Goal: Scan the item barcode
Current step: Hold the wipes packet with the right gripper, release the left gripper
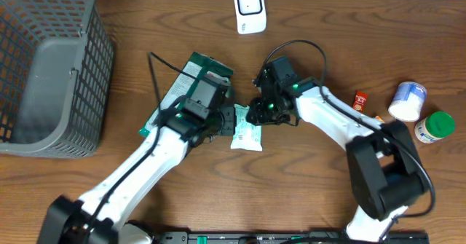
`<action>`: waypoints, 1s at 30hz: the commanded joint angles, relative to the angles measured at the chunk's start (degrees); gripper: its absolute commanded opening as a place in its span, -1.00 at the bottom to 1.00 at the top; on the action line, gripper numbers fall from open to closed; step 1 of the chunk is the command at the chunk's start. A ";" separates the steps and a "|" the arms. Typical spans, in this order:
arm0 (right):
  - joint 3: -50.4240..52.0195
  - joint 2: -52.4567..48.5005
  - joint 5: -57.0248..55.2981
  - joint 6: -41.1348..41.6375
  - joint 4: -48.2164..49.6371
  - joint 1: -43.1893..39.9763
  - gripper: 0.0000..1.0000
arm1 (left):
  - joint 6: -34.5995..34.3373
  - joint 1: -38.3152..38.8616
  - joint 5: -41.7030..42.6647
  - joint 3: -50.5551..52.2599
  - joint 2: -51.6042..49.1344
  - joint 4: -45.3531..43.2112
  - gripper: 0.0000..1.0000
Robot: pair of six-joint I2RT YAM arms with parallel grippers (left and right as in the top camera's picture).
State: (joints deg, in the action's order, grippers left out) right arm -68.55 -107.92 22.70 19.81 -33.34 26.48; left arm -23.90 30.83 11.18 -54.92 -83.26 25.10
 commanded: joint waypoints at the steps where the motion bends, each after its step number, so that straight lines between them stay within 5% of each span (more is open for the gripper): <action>1: 0.02 4.17 1.09 -2.84 -3.41 -1.07 0.18 | 0.92 -0.28 -1.36 -0.48 -0.79 1.20 -0.69; 19: 3.48 2.93 5.86 -3.17 -3.96 -9.51 0.19 | 0.90 -0.28 3.19 -0.44 -20.13 -9.77 -0.69; 30: 22.12 2.89 13.07 5.62 25.94 -9.18 0.12 | 0.70 -0.28 3.19 -0.44 -21.55 -9.55 -0.69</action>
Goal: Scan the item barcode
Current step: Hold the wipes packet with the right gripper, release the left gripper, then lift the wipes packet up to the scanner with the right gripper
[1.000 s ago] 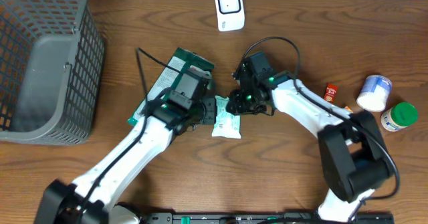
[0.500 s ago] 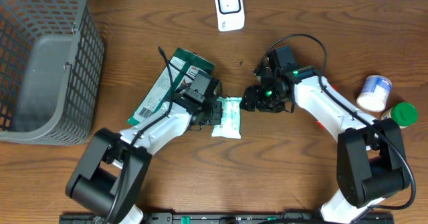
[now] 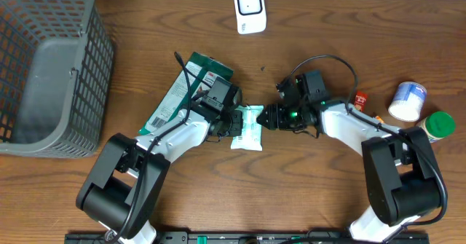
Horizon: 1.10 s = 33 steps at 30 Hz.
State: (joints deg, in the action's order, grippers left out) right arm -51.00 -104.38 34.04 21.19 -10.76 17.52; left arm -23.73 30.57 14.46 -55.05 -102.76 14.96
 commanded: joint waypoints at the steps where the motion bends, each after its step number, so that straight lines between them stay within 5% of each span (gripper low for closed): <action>1: 6.45 -0.66 3.37 5.42 7.26 -0.17 0.12 | 0.52 -0.02 -0.09 -0.31 -2.05 0.85 -0.69; 19: 12.98 -0.66 7.61 12.07 29.51 5.27 0.11 | -1.44 -0.02 -0.04 -0.31 -4.09 2.32 -0.70; 22: 12.98 -0.66 7.39 12.00 29.86 5.31 -0.21 | -1.42 -0.02 -0.07 -0.31 -4.09 2.43 -0.70; 24: 12.98 -0.66 7.37 12.00 30.36 5.31 -0.64 | -1.38 -0.02 -0.07 -0.31 -4.09 2.51 -0.70; 29: 12.96 0.11 8.33 11.78 30.73 4.98 -0.95 | 0.61 -0.04 -0.13 -0.33 -1.73 2.47 -0.70; 33: 12.96 4.55 17.81 10.47 30.64 1.73 -0.98 | 0.76 -1.90 -2.10 -0.33 8.70 2.78 -0.70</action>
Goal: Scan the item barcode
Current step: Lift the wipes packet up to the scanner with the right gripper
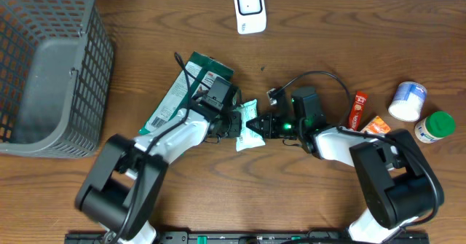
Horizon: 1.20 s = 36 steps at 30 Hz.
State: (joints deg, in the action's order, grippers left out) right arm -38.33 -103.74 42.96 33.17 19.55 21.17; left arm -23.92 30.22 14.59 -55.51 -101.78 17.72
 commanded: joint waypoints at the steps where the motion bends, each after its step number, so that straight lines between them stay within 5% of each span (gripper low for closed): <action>1: 0.28 4.59 10.75 -1.49 0.20 -2.58 -0.98 | 0.94 -2.71 -2.23 0.13 10.58 0.48 -0.70; 8: 0.28 11.82 31.74 9.16 -0.02 -10.29 -0.98 | 1.03 -16.04 -1.53 0.13 28.89 9.64 -0.70; 19: 0.28 12.48 27.04 7.85 -0.74 -10.69 -0.97 | 4.94 -23.06 -1.55 0.13 32.35 13.81 -0.70; 25: -1.25 12.76 -0.83 -10.88 -22.43 -10.75 -0.98 | 9.29 -24.81 -2.45 0.13 32.37 13.70 -0.70; 36: -29.46 21.49 -14.86 -34.56 -65.59 -10.47 -0.98 | 11.47 -31.95 -0.98 0.09 33.81 12.55 -0.70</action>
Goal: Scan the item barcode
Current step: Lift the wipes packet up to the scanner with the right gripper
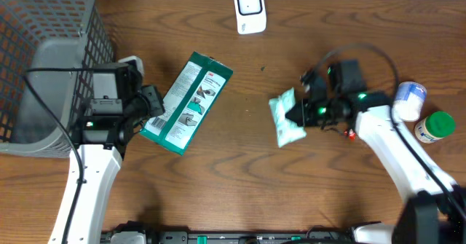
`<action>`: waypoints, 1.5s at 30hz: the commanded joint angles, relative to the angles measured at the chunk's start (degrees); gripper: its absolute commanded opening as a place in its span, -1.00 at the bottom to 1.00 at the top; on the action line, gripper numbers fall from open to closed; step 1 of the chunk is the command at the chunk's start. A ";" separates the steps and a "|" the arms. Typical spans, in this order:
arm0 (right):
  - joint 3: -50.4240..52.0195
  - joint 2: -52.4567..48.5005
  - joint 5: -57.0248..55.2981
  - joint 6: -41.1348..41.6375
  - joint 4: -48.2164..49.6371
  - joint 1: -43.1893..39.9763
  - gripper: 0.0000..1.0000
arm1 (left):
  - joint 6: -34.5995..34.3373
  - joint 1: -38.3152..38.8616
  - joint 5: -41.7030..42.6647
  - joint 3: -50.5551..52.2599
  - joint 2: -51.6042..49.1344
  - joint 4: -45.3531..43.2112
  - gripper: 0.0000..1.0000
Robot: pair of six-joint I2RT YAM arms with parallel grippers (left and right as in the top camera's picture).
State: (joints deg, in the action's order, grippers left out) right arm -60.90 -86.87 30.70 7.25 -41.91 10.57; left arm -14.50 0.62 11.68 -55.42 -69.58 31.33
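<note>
A pale green pouch hangs tilted over the table right of centre. My right gripper is shut on its right edge. A white scanner stands at the back edge, well beyond the pouch and to its left. My left gripper is far off at the left, beside the left edge of a green box. Its fingers stand apart with nothing between them. No barcode can be made out on the pouch.
A grey wire basket fills the back left corner, right behind my left arm. A white jar and a green-lidded bottle stand at the far right, with a small red item under my right arm.
The pouch has gone from beside the green box to right of centre, held by my right gripper alone. My left gripper has left it and now sits far left by the basket.
Both grippers were at the pouch lying flat by the green box. Then the right one sat just to its right, the left one at its left edge. Later the pouch was tilted between both. Now the right gripper alone holds it.
</note>
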 commanded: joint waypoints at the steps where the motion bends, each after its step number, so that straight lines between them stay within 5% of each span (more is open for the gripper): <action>1: -7.96 5.42 -1.73 -8.66 -4.90 0.13 -0.98 | 2.36 -2.78 3.08 0.00 1.84 -1.62 -0.70; 5: -13.64 10.25 9.53 -12.76 -5.60 0.13 -0.98 | 2.67 -4.50 6.27 0.00 3.04 -4.96 -0.70; 10: -23.19 12.94 8.46 -13.33 -9.14 0.24 -0.98 | 6.86 -4.55 5.62 0.00 2.93 -8.20 -0.53; 17: -42.27 7.78 -0.76 -14.10 -20.41 1.88 -0.98 | 6.99 -4.57 3.69 0.00 2.93 -9.40 0.45; 19: -49.37 4.57 -6.25 -15.17 -24.04 3.45 -0.98 | 6.99 -4.57 3.69 0.00 2.93 -9.07 0.55; 28: -72.74 -11.96 -23.58 -21.94 -29.40 12.85 -0.98 | 6.99 -4.57 3.72 0.02 2.93 -8.68 0.58; 36: -72.74 -26.88 -54.38 -33.09 -17.16 23.98 -0.98 | 6.99 -4.57 3.72 0.02 2.93 -8.68 0.58; 45: -72.74 -44.81 -59.82 -47.87 0.63 24.98 -0.98 | 6.99 -4.57 3.72 0.00 2.93 -8.66 0.59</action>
State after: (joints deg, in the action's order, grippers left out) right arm -132.79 -127.55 -25.74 -32.03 -45.63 35.90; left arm -8.27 -3.66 15.97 -55.40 -67.05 22.68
